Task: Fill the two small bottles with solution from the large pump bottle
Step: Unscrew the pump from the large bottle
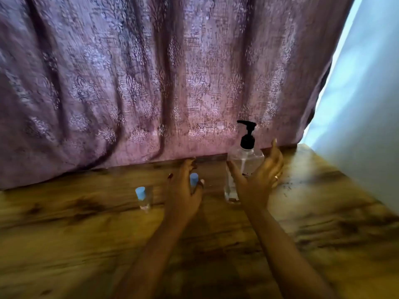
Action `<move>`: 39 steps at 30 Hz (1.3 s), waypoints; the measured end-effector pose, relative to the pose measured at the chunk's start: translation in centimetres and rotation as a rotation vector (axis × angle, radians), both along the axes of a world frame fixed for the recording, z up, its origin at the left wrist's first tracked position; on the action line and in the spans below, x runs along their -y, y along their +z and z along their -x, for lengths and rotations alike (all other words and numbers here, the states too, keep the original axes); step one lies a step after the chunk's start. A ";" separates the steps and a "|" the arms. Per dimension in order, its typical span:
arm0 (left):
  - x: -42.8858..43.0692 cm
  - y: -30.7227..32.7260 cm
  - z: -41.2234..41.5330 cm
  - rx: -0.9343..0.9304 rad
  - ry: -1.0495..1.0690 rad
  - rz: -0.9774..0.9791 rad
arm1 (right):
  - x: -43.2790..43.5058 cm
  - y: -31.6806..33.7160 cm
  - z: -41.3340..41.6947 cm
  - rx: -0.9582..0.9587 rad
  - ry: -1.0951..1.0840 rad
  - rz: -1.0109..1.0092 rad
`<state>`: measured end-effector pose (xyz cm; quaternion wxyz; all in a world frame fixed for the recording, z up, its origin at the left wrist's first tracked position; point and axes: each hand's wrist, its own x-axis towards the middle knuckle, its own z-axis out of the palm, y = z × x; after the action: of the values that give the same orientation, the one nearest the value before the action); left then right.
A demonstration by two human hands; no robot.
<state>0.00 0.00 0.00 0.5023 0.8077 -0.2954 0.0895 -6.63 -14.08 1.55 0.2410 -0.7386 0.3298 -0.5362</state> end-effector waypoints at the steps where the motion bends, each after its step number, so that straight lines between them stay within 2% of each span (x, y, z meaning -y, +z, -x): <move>1: 0.1 -0.7 -0.1 0.004 -0.004 0.016 | -0.1 -0.6 -0.2 -0.024 -0.001 -0.070; 4: 0.2 -1.6 -0.1 -0.018 -0.013 0.023 | -0.5 -2.4 -1.1 -0.088 0.059 -0.236; 11: -0.3 -4.1 -0.8 0.074 -0.071 -0.012 | 0.1 -4.6 -1.8 0.021 0.115 -0.191; 17: -2.6 -4.2 0.1 0.048 -0.159 -0.101 | -2.0 -4.4 0.6 0.036 0.212 -0.087; 23: -5.8 -4.3 4.9 -0.099 -0.358 -0.068 | -7.3 -5.1 5.3 0.110 0.274 -0.023; 28: -8.8 -5.5 8.7 -0.266 -0.471 0.126 | -12.0 -5.6 8.8 0.058 0.312 -0.003; 33: -10.2 -7.3 10.6 -0.259 -0.451 0.150 | -14.6 -7.0 10.8 0.050 0.352 0.041; 39: -10.4 -8.0 9.9 -0.133 -0.470 0.135 | -14.9 -7.3 10.9 0.095 0.435 0.092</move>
<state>-9.89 10.44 -8.03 0.5803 0.6858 -0.4348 -0.0634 -17.49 0.83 -5.72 0.3323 -0.7764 0.1263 -0.5204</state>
